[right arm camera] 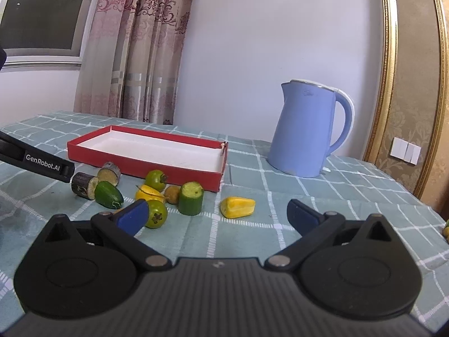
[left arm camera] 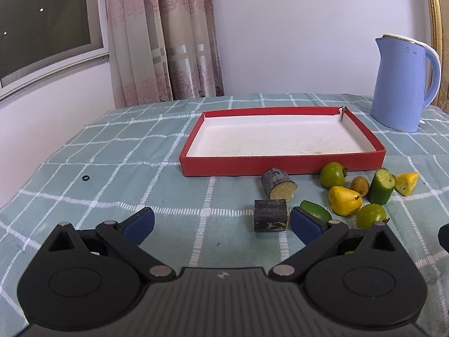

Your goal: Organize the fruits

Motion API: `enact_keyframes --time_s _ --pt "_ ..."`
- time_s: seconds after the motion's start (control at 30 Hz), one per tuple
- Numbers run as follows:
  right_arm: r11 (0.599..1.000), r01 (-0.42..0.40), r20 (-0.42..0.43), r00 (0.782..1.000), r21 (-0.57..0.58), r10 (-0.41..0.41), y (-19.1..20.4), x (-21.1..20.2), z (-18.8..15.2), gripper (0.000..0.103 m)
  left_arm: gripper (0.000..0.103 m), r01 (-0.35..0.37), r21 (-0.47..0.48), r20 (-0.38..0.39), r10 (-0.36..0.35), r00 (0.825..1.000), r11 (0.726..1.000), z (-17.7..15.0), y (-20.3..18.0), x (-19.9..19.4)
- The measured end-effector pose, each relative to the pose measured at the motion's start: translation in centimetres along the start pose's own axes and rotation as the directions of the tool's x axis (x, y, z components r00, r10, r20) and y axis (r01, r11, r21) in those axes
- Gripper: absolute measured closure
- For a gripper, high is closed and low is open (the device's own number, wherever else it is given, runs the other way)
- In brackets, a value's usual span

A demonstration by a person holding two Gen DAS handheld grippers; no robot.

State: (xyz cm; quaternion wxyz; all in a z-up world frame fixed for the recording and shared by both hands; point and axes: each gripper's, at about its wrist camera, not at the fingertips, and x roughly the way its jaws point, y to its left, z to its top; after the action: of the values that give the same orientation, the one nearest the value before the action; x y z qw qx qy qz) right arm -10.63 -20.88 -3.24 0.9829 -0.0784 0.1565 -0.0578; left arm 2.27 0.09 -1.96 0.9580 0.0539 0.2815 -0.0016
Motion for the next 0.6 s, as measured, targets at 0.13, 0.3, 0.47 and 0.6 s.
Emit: enact_keyframes --time_s 0.13,0.3,0.47,0.6 --pt "1.0 0.023 0.007 1.0 -0.008 -0.023 0.2 0.01 -0.08 0.0 0.0 -0.01 -0.008 -0.016 0.01 1.0 1.0 -0.03 0.1 0.2" --pt "1.0 0.023 0.006 1.0 -0.001 -0.023 0.08 0.02 -0.18 0.0 0.0 -0.008 -0.012 -0.014 0.008 1.0 1.0 -0.04 0.04 0.2" --pt "1.0 0.026 0.004 1.0 0.002 -0.026 -0.02 0.19 -0.21 0.0 0.0 -0.008 -0.006 -0.016 0.008 1.0 1.0 0.0 -0.15 0.22" --pt "1.0 0.029 0.004 1.0 0.004 -0.029 -0.05 0.21 -0.26 0.0 0.0 -0.013 0.005 -0.012 0.013 1.0 1.0 0.06 -0.36 0.17"
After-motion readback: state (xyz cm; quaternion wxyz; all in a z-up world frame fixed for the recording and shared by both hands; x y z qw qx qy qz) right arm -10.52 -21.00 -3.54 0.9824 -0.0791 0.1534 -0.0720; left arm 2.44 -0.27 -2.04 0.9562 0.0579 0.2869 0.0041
